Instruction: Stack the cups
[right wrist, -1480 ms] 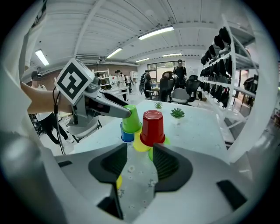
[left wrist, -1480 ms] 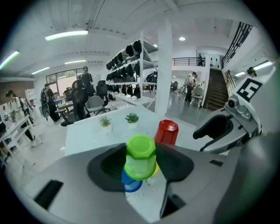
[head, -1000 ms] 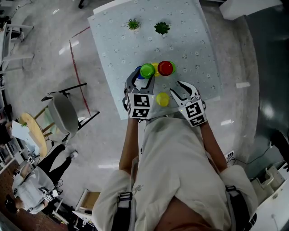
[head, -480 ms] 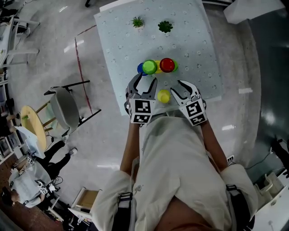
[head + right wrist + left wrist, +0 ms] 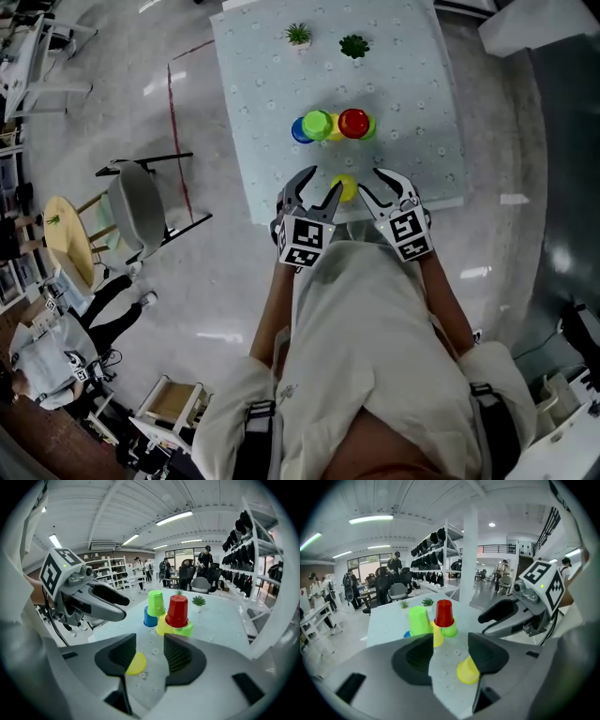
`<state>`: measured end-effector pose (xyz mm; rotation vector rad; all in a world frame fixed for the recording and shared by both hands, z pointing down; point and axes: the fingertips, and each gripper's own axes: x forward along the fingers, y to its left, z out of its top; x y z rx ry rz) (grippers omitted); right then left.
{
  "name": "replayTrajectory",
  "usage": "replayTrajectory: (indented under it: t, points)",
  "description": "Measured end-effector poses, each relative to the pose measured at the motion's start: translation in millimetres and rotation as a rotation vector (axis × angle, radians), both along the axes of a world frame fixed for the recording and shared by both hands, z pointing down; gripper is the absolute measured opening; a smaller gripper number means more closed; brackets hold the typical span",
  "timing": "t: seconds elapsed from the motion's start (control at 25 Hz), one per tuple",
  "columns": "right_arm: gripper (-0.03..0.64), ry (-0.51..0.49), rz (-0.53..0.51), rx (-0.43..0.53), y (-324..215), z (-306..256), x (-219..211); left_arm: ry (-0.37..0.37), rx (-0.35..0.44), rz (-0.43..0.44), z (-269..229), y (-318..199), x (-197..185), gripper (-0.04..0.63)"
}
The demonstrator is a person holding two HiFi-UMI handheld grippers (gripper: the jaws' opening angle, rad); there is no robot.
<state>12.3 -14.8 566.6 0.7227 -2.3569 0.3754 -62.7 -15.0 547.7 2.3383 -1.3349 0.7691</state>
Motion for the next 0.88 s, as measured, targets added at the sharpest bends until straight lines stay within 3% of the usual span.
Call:
replayTrajectory:
  t: [0.36, 0.88]
  points:
    - [0.183, -0.002, -0.038, -0.022, 21, 9, 1, -0.013, -0.059, 0.081, 30, 37, 22, 0.240]
    - [0.177, 0.016, -0.023, -0.028, 28, 12, 13, -0.107, -0.126, 0.210, 86, 47, 42, 0.275]
